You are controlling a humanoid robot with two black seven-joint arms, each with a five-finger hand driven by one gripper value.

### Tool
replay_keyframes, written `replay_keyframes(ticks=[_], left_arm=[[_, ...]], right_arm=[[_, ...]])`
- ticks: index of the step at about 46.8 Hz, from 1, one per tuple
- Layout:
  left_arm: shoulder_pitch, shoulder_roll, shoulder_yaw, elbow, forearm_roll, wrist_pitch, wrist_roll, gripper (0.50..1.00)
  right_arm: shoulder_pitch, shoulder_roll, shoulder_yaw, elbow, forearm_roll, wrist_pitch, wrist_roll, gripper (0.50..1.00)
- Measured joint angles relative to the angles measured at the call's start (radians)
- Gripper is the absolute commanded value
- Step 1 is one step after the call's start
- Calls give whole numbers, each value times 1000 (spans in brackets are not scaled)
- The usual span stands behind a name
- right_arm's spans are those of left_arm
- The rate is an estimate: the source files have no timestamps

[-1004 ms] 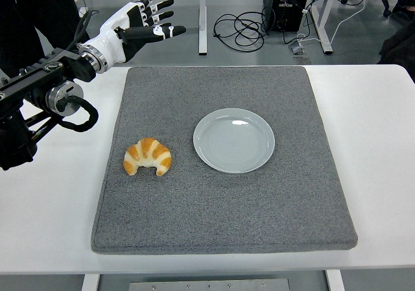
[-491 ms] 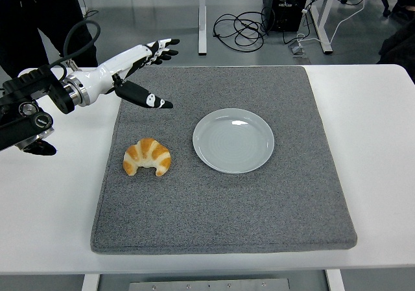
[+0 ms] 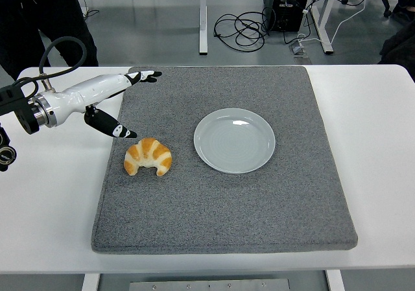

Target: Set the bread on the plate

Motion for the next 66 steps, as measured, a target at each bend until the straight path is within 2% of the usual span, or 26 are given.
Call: replay_keyframes(ticks=[11,18,27,38,47,66], left_arm=[[2,23,81,-16,73,1,-4,980],[27,18,97,-15,168,27,-13,980],[80,-54,99,21,194,75,-18,980],[121,-99,99,54,200,136,-24,978],[154,-158,100,152,239,184,-29,978],[160,-203,98,172,240,212,-29,977]], right_arm=[[0,0,0,0,0,0,0,1000],[0,0,0,0,0,0,0,1000],[0,0,0,0,0,0,0,1000],[0,0,0,0,1,0,0,1000],[0,0,0,0,1,0,0,1000],[0,0,0,0,0,0,0,1000]])
